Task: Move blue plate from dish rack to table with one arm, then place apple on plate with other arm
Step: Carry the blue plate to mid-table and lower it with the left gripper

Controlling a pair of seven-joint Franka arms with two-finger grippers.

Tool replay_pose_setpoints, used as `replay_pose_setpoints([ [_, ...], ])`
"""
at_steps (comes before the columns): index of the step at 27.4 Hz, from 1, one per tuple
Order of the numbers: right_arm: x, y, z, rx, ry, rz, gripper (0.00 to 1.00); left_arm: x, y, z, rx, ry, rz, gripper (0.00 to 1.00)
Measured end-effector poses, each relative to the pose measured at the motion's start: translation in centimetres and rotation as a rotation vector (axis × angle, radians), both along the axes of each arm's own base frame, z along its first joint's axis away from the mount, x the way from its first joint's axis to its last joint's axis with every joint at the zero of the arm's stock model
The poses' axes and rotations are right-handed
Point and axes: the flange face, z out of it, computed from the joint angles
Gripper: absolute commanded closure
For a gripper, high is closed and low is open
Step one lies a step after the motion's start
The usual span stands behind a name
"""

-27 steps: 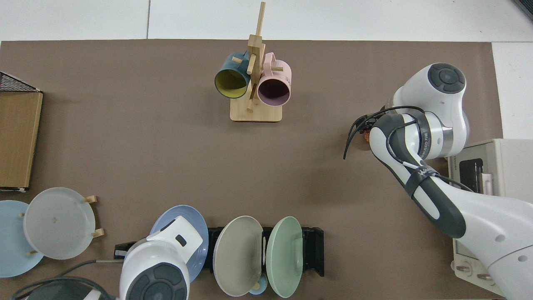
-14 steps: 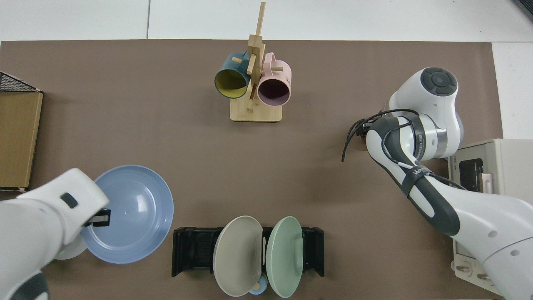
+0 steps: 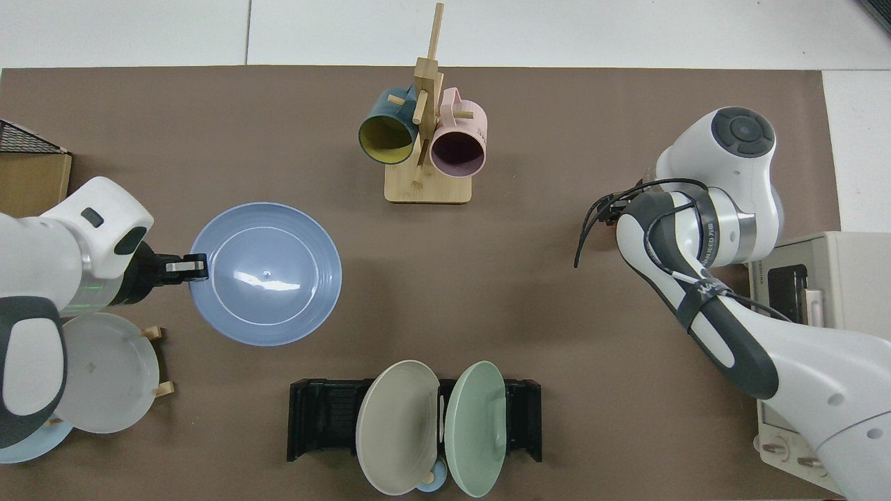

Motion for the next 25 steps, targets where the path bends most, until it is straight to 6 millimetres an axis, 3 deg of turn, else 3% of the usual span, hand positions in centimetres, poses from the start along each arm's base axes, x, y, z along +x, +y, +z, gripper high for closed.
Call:
replay_pose_setpoints([
  [6, -0.2, -0.4, 4.0, 0.000, -0.031, -0.006, 1.00, 1.1, -4.9, -4.3, -0.079, 0.012, 0.007, 1.00],
  [11, -1.2, -0.6, 8.5, -0.002, -0.025, -0.010, 1.00, 1.4, -11.2, -9.8, -0.098, 0.038, 0.020, 1.00],
  [14, -2.1, -0.8, 11.6, -0.003, -0.024, -0.012, 1.00, 0.9, -14.0, -12.9, -0.102, 0.059, 0.018, 1.00],
  [20, -3.8, -2.1, 16.2, -0.003, -0.031, -0.032, 1.00, -0.8, -17.7, -16.3, -0.123, 0.036, 0.049, 1.00],
  [25, -4.3, -1.9, 17.3, -0.001, -0.034, -0.029, 1.00, -1.8, -18.6, -17.5, -0.121, 0.035, 0.052, 1.00],
])
